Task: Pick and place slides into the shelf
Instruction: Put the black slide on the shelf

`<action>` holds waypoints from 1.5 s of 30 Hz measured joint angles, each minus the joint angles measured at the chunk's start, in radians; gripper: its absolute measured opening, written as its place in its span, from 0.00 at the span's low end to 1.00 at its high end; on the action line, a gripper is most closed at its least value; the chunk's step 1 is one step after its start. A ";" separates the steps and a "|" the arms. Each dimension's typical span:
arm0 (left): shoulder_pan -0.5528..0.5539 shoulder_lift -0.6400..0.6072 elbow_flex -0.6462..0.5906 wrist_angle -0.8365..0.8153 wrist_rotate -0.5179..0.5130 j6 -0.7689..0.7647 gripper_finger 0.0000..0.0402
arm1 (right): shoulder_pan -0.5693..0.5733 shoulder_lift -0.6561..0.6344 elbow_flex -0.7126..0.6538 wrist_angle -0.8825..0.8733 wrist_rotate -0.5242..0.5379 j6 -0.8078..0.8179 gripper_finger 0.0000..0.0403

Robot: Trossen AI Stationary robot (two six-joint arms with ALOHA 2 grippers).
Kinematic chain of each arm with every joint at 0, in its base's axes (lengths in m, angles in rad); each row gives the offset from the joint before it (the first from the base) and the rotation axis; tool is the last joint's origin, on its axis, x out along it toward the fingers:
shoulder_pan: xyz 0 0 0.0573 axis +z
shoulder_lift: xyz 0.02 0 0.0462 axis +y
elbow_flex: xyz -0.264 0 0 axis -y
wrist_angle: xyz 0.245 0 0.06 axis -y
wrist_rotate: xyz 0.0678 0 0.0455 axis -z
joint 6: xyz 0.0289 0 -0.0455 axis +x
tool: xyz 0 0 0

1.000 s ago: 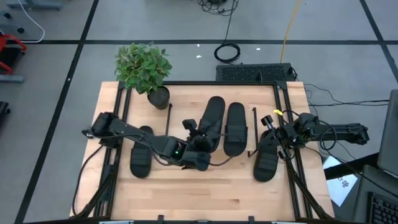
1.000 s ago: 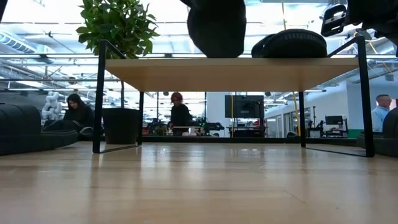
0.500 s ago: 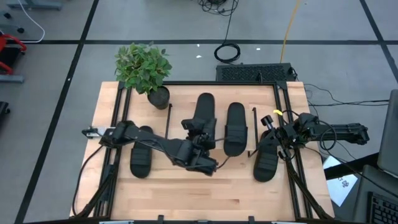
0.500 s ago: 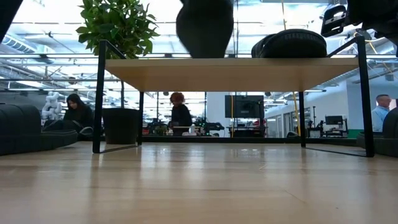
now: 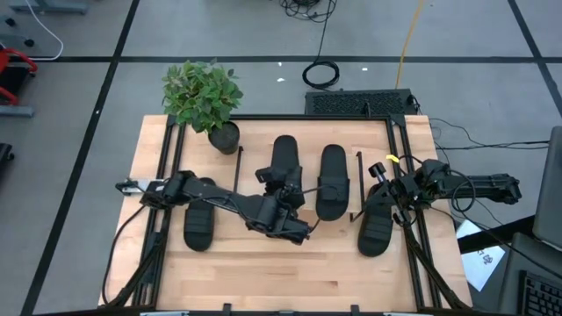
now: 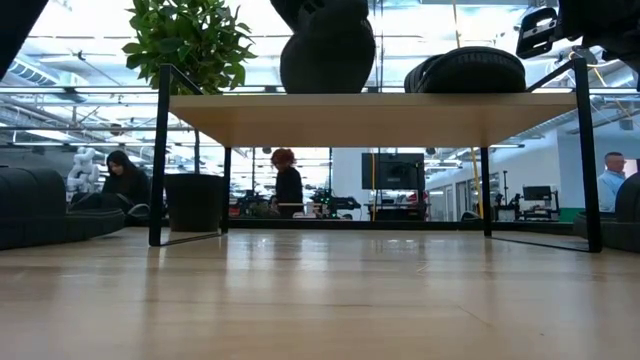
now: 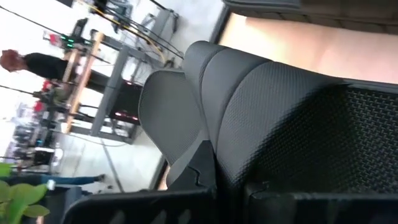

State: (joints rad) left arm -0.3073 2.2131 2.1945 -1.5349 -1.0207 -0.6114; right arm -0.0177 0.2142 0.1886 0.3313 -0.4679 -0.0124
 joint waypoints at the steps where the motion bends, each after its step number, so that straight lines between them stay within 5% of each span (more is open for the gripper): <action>1: 0.000 0.000 -0.008 0.012 0.004 0.001 0.00 | 0.000 0.000 0.000 0.000 0.000 0.000 0.00; 33: -0.007 -0.002 -0.076 0.096 0.091 0.023 0.01 | 0.000 0.000 0.000 0.000 0.000 0.000 0.00; 45: 0.006 -0.003 -0.076 0.188 0.195 0.029 0.21 | 0.000 0.000 0.000 -0.001 0.000 0.001 0.00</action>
State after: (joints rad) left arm -0.3012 2.2101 2.1181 -1.3465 -0.8258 -0.5819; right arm -0.0177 0.2142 0.1886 0.3305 -0.4679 -0.0116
